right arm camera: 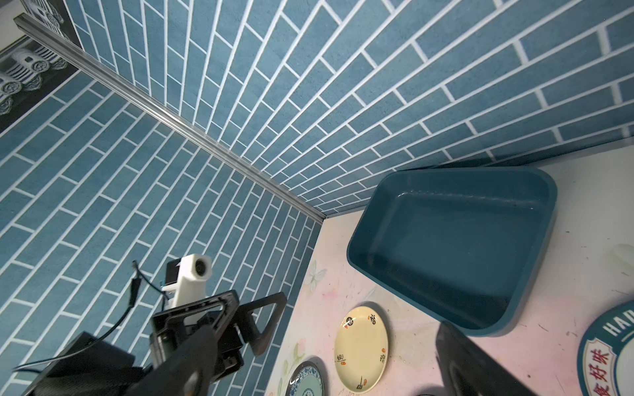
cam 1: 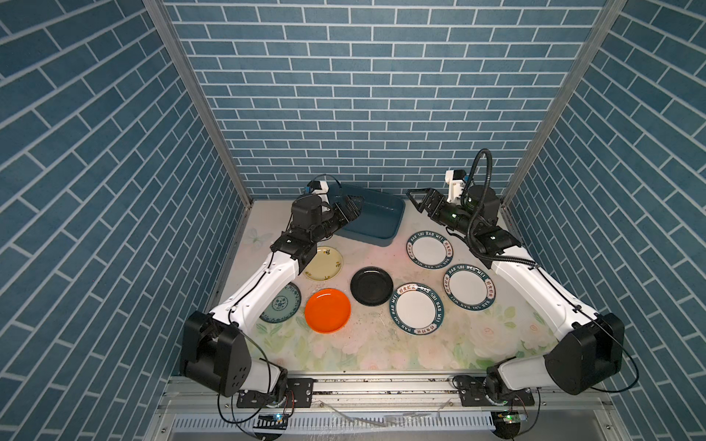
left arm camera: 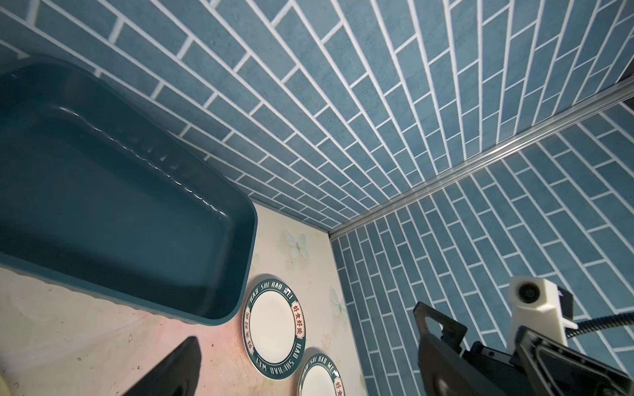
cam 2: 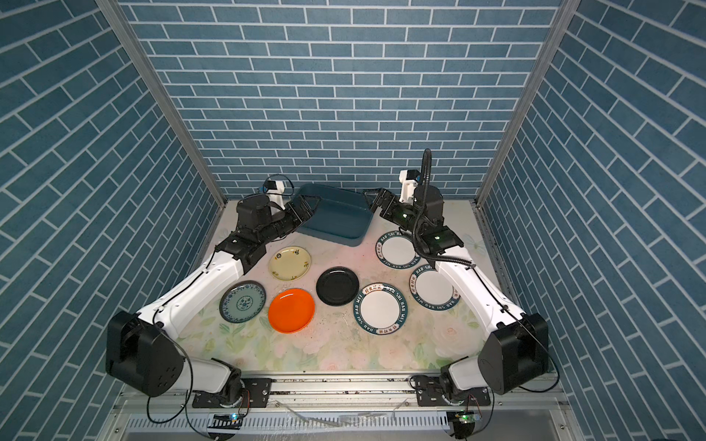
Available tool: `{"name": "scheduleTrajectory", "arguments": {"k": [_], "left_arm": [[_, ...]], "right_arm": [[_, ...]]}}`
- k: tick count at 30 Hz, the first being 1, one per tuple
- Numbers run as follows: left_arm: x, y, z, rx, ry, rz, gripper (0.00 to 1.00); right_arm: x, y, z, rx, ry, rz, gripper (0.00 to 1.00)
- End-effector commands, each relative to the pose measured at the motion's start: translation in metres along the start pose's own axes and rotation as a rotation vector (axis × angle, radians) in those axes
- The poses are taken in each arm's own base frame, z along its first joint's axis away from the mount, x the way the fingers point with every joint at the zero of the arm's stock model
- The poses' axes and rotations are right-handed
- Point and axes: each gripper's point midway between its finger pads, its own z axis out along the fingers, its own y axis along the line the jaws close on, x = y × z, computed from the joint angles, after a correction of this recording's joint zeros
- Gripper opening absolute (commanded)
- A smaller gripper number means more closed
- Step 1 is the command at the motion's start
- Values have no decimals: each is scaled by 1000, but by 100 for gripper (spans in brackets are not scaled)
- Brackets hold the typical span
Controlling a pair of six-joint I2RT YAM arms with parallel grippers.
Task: Place the plates into the plastic bin on the countertop
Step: Pick up the plate from the top-right of the table.
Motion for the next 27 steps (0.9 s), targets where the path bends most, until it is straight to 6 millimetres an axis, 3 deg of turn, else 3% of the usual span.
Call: {"name": "scheduleTrajectory", "arguments": {"k": [1,3,8,10,14,18,27], "left_arm": [[2,-18,10,69,85,36,100],[12,-15,20,78,147,33,100],[47,8,45,60,335,-13,100],[63,19,54,59,406,-47,100],[91,36,68,40,498,-120,100],[107,49,84,-24,460,-188,100],[163,48,127,-141,438,-319,98]], "right_arm": [[5,-33,4,156,23,82,95],[6,-60,-1,289,-2,93,91],[5,-136,-34,697,-26,40,91],[3,-153,-37,762,-3,18,91],[0,-173,-36,780,7,28,93],[-6,-194,-32,765,11,39,93],[-14,-245,-41,788,101,64,94]]}}
